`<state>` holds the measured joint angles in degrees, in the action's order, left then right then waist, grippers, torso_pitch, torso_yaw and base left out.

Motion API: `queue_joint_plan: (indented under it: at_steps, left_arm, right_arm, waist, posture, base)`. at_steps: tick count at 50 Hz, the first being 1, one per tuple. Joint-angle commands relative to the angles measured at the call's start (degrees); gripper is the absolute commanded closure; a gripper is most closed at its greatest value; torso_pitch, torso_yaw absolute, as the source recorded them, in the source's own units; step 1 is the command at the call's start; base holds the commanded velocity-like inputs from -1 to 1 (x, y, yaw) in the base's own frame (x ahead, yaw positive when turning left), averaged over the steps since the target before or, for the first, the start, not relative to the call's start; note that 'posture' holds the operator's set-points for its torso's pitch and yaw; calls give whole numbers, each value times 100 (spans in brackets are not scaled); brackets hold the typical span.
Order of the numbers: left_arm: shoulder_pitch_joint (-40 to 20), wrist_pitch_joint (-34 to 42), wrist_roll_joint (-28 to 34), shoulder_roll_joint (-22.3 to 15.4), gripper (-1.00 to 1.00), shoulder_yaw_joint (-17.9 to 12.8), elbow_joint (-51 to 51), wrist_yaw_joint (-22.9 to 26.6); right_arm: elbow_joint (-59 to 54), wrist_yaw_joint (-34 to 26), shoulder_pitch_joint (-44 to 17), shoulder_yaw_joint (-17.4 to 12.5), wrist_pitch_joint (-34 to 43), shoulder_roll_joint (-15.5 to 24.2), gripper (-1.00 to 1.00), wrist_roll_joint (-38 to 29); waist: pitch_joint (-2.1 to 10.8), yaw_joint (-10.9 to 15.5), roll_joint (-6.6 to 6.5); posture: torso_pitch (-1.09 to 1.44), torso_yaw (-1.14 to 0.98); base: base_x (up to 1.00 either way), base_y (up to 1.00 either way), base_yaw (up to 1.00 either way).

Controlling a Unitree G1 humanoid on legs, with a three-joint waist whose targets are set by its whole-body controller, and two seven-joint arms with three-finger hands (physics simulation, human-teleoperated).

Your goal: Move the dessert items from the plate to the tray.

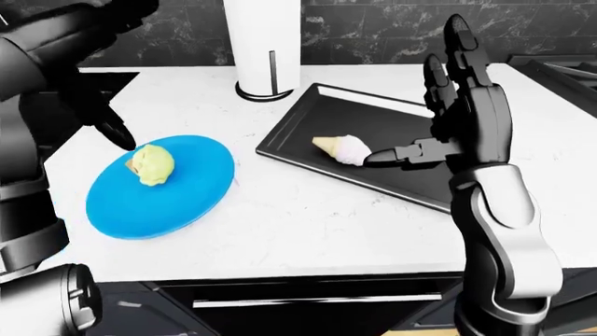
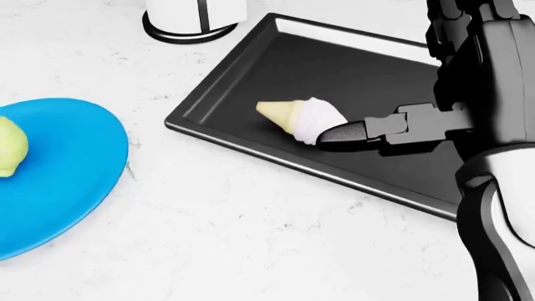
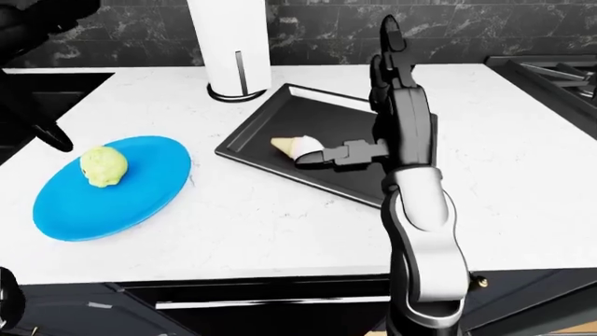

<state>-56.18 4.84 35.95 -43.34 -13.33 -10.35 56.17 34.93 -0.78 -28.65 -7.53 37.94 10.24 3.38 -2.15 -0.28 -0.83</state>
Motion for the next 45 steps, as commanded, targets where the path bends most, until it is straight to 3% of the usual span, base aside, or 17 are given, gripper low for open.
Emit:
queue_joint_plan:
  at_steps: [1,9,11,16,37,44,45]
  left_arm:
    - [81,-620,-277,-156,-100,-91,87,-57]
    - [737,-1126,-670,-240,-100,-272,184,197]
    - [835,-1230,-635,-244,-100,-305,72,65]
    - [1084,-964,-693,-160,-100,-355,441,281]
    - [1203,-966,-494,-326,-100,-401,590,854]
    - [1080,-1340,-369,-459,-100,-381,47,658]
    - [1071,-1406,-363,-468,-89,-370,0,640]
  right_arm:
    - [136,13,-154,-42,-190,35,-100,-12]
    - [111,-3,-59,-26,-287,4,-100,-37]
    - [145,0,-48,-36,-268,-4,-100,-31]
    - [187,-8,-29,-36,-235,5,-100,-43]
    - [225,-17,31,-31,-258,-19,-100,-38]
    - [165,-9,-37,-14,-264,-21,-100,-35]
    - [160,-8,-41,-18,-267,-24,-100,-30]
  waist:
    - [131,-9,-29]
    - [129,49,-15]
    - [127,54,-19]
    - [138,73,-30]
    - [167,72,-40]
    - [185,61,-64]
    - [188,59,-64]
  posture:
    - [0,0]
    - [0,0]
    - [0,0]
    - [0,0]
    - [0,0]
    - [0,0]
    - [0,0]
  base:
    - [0,0,0]
    - [0,0,0]
    - [0,0,0]
    - [0,0,0]
    - [0,0,0]
    - [0,0,0]
    - [0,0,0]
